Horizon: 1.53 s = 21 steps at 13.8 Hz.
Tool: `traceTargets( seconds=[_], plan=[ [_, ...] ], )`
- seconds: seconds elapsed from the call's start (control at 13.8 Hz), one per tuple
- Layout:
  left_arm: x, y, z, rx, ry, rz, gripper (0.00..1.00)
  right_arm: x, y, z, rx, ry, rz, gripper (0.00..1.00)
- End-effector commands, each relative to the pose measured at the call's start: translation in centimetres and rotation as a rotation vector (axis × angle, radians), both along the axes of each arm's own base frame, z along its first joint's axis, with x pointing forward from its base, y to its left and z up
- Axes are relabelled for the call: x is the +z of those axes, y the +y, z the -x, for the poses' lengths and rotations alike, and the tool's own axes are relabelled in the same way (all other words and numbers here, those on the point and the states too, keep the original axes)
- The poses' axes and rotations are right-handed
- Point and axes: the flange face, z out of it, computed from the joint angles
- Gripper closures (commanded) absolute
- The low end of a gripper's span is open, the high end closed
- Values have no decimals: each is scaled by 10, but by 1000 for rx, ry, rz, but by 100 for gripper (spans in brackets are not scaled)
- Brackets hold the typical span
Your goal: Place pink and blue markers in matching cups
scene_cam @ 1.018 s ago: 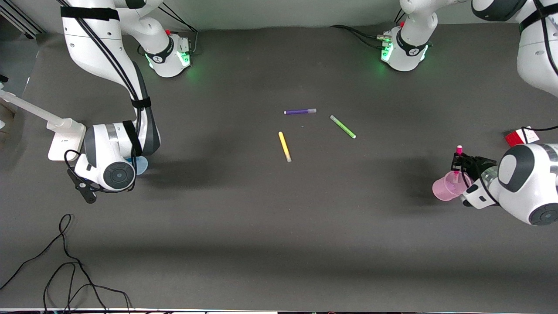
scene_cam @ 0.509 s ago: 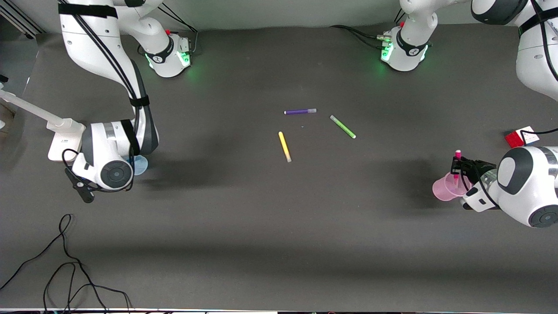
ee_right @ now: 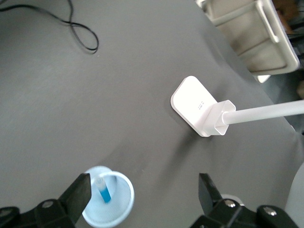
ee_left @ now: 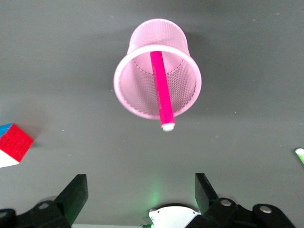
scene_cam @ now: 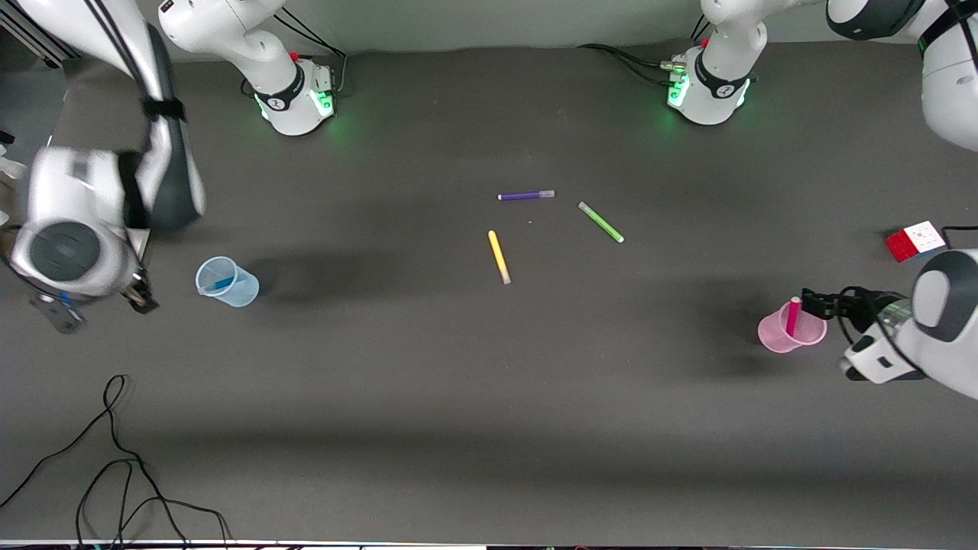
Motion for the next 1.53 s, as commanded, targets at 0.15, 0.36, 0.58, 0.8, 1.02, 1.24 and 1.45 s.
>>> traceTargets(
  seconds=[0.15,0.36,0.58,0.8,1.02,1.24,1.45],
  plan=[
    [131,15,15,-57,-173,73,0,78,-29,28,134,9,-246,0],
    [188,16,39,-43,-255,69,0,115,-39,35,203,-39,-426,0],
    [214,-11,62,-83,-348,30,0,133,-47,46,260,-76,-503,0],
    [230,-50,80,-125,-442,17,0,133,-50,52,335,-50,-523,0],
    [237,-67,99,-127,-498,32,0,131,-24,58,419,-3,-545,0],
    [242,-71,104,-126,-503,38,0,126,-1,79,564,44,-573,0],
    [243,-79,99,-139,-503,44,0,133,3,105,727,46,-695,0]
  ],
)
